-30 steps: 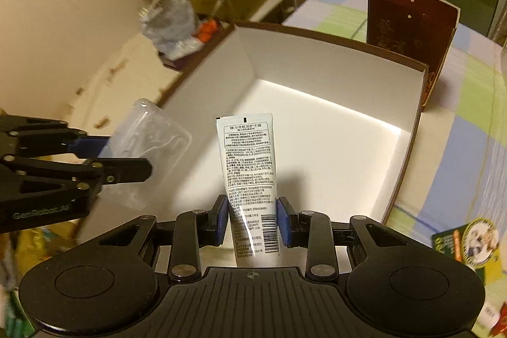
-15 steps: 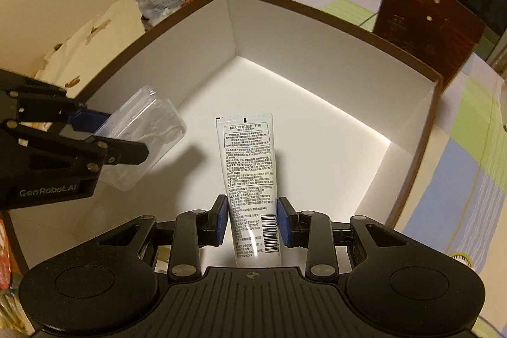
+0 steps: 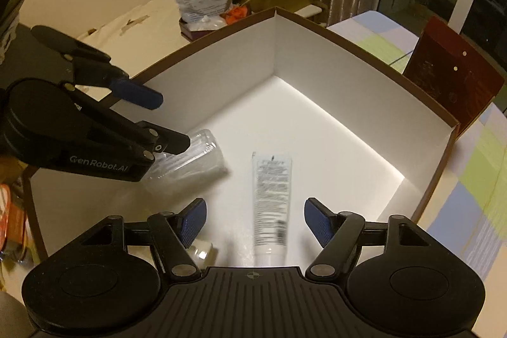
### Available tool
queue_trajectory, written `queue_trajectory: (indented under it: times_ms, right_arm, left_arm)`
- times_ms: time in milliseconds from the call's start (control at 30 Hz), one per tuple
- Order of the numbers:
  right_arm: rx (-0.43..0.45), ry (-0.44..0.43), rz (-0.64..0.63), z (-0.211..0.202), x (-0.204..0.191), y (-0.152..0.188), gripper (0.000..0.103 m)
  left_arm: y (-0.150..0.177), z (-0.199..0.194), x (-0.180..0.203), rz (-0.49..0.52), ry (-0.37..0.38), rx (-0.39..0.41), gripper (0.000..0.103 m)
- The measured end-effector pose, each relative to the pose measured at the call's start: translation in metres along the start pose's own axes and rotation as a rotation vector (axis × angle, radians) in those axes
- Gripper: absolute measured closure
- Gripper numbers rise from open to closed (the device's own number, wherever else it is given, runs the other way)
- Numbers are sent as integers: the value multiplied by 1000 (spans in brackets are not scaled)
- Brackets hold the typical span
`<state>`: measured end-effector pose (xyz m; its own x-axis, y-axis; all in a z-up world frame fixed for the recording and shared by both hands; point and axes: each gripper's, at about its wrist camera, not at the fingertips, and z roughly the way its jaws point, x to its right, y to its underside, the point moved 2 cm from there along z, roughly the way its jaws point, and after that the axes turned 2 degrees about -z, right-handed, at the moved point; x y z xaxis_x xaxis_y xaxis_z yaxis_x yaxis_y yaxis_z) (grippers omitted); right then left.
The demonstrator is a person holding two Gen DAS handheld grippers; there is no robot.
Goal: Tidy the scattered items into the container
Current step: 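Lower the case and tube into the box and open both tools, then lift both tools out of the box and back away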
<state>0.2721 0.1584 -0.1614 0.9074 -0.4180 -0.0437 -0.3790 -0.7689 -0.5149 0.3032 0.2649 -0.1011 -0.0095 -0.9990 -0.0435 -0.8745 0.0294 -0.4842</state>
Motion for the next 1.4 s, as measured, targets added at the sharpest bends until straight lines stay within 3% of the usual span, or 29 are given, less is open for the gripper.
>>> queue_trajectory:
  times_ms: [67,100,167,267,433,633,1033,1400]
  right_arm:
    - [-5,4,-15,-3,-2,4,25]
    - [-6,11,-19,-4,-2,4,16]
    - [10,11,-28,-10,-5,6,9]
    - [4,6,-16,-14,-8,6,9]
    - [0,18,-7,-23,-14,7,9]
    - [27,32,19,-44,-20,11,9]
    - [63,72,64,-94,-31,26,8]
    - [121,82,116,-146,-56,48,8]
  left_arm:
    - [2,0,1,3,-5,-9,56]
    - [3,-1,1,1,-3,-13,55]
    - [4,-3,2,-5,-4,-18,51]
    - [7,-9,2,-5,-7,-20,48]
    - [9,-23,3,-3,-17,-14,32]
    - [10,-47,8,-4,-27,8,24]
    - [25,-101,22,-20,-47,56,20]
    - [52,-162,41,-43,-17,123,15]
